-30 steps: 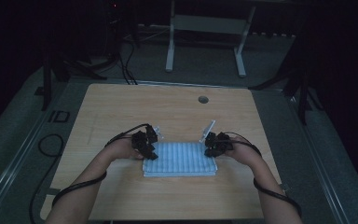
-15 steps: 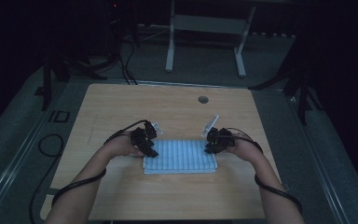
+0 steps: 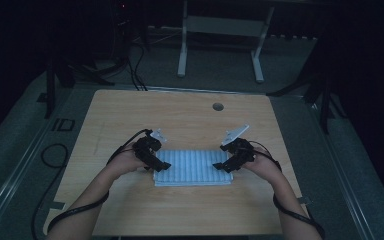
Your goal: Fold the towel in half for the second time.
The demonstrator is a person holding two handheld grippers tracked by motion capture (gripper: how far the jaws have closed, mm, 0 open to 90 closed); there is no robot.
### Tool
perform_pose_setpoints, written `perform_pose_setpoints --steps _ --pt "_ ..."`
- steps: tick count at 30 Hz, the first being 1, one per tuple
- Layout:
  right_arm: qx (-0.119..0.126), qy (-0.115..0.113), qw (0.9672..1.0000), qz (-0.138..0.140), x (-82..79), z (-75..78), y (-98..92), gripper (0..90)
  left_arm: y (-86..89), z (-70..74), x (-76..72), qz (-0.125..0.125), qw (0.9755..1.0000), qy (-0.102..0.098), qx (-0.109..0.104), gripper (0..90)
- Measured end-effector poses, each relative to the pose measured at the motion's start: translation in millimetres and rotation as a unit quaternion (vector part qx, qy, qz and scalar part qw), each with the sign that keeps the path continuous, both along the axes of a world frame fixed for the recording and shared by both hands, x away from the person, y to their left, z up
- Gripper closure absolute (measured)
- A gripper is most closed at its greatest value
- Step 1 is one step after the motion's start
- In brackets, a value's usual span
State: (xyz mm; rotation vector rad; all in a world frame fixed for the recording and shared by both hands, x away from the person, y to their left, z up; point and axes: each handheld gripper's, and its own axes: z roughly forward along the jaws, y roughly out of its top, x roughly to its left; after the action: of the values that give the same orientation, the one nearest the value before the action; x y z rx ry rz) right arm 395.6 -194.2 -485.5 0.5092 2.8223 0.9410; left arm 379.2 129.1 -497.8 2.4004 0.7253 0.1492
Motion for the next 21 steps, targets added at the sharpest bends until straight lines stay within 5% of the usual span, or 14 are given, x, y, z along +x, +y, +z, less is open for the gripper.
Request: perform_pose_setpoints --steps 5,8,9,12,21 --pt "0.035 -0.041 0.998 -0.034 -9.3 -11.1 -3.5 14.1 3.8 -7.4 -8.1 0.019 0.9995 -0.025 -0.01 8.0" --pt "0.05 -0.049 0.9962 -0.053 -10.0 -14.3 -8.6 14.0 8.0 -10.0 -11.7 0.027 0.999 -0.033 -0.011 7.1" --pt "0.06 -0.046 0.9955 -0.058 -9.9 -15.8 -11.8 14.1 14.6 -11.7 -16.5 0.039 0.9977 -0.05 -0.022 7.1" --pt "0.081 -0.062 0.9908 -0.088 -13.1 -21.0 -28.4 14.0 25.7 -14.4 -21.7 0.061 0.9955 -0.057 -0.046 7.2" --pt "0.105 -0.083 0.9803 -0.145 -26.0 -31.1 -70.9 14.0 59.3 -27.9 -38.5 0.104 0.9907 -0.066 -0.057 7.2"
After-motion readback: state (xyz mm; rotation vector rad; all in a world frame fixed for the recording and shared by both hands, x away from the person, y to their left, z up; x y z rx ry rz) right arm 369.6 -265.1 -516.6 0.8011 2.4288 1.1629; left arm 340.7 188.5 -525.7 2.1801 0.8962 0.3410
